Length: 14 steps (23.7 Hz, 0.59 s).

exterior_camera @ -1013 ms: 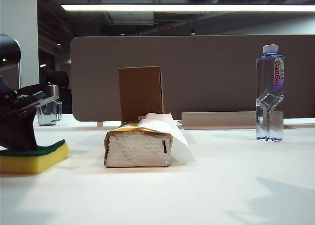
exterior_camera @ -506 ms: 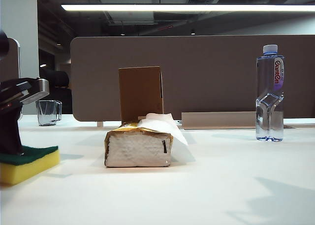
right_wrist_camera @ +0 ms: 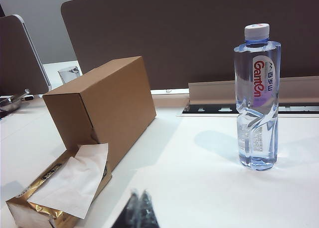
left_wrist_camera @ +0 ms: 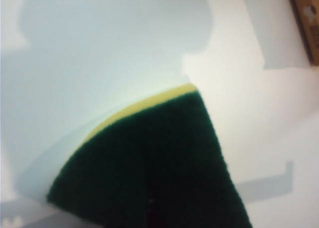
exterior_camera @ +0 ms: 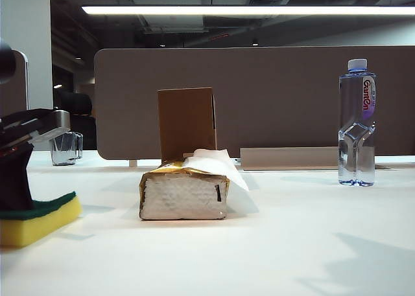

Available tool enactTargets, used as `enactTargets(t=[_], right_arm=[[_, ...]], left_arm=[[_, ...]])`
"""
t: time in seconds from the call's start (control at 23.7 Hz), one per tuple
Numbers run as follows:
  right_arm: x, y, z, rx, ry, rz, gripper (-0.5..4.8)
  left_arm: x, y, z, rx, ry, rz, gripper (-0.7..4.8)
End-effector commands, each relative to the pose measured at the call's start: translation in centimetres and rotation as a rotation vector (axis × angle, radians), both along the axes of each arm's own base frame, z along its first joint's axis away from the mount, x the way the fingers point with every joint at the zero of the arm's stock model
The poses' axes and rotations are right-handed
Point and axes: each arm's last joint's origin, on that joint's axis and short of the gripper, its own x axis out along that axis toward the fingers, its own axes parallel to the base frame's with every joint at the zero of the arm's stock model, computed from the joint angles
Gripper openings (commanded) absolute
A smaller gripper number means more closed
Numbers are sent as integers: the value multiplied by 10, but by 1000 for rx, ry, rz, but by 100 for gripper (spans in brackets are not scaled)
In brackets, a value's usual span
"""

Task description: Move the sponge from left to right to wipe the table, avoiding obstacles on the table, and finally reaching the bottle of mineral water.

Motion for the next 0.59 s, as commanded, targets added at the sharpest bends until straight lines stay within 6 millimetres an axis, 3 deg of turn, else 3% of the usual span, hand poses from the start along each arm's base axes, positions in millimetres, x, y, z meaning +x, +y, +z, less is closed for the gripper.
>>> enactTargets(t=[0.04,0.3,0.59], right_arm=[[-1,0,4,-4,-33,2,-1],[-1,0,4,-4,-32,-1,-1],[-1,0,4,-4,-34,-1,-1]], left_arm=[[-15,-5,-12,4,136,-15,-6],[-25,-19,-16,10,181,-64,-6],[-43,-22,-25,-11,210,-39,-6]])
